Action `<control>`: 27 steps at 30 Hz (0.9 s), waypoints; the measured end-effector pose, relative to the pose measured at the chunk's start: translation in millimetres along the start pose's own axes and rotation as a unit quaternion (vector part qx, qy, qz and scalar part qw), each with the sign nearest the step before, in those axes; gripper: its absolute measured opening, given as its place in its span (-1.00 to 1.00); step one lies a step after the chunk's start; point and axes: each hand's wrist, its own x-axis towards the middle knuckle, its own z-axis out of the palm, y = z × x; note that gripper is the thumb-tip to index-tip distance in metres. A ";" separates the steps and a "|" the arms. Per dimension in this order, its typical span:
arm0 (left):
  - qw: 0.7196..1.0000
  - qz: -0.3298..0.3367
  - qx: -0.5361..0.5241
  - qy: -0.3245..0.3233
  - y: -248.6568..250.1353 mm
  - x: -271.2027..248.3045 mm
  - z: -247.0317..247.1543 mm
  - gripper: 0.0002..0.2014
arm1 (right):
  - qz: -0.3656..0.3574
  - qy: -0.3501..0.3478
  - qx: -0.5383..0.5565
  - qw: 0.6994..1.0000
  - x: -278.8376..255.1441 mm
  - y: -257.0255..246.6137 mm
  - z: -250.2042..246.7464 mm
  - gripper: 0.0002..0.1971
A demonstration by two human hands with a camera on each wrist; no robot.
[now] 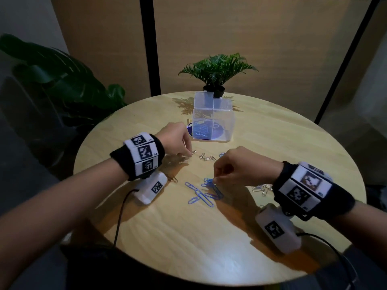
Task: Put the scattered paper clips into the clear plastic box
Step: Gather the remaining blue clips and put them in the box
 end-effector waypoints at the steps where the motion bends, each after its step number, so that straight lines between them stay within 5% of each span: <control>1: 1.000 0.001 0.031 0.001 1.4 0.3 1.0 -0.71 | 0.016 -0.003 -0.010 1.000 3.1 -1.8 1.1 -0.81; 4: 0.992 0.050 0.119 -0.016 4.4 -13.1 1.6 -0.48 | 0.058 -0.012 0.003 0.998 8.7 1.0 3.2 -0.65; 7: 0.978 0.083 0.137 -0.132 8.7 -39.2 5.2 -0.33 | 0.074 -0.032 0.004 0.997 7.4 2.8 5.7 -0.35; 10: 0.976 0.096 0.122 -0.151 13.5 -51.2 12.3 -0.33 | 0.069 -0.036 -0.004 0.997 7.6 -5.3 12.4 -0.24; 15: 0.986 0.108 0.055 -0.112 16.7 -52.2 24.7 -0.60 | 0.054 -0.029 0.037 0.997 11.1 -17.8 19.7 -0.69; 22: 0.988 0.101 0.030 -0.115 12.3 -58.0 27.9 -0.86 | 0.057 -0.053 0.055 0.995 14.2 -15.4 21.7 -0.85; 27: 0.967 0.172 0.176 -0.062 16.3 -66.1 30.2 -0.88 | 0.044 -0.068 0.035 0.996 16.9 -7.8 11.7 -0.84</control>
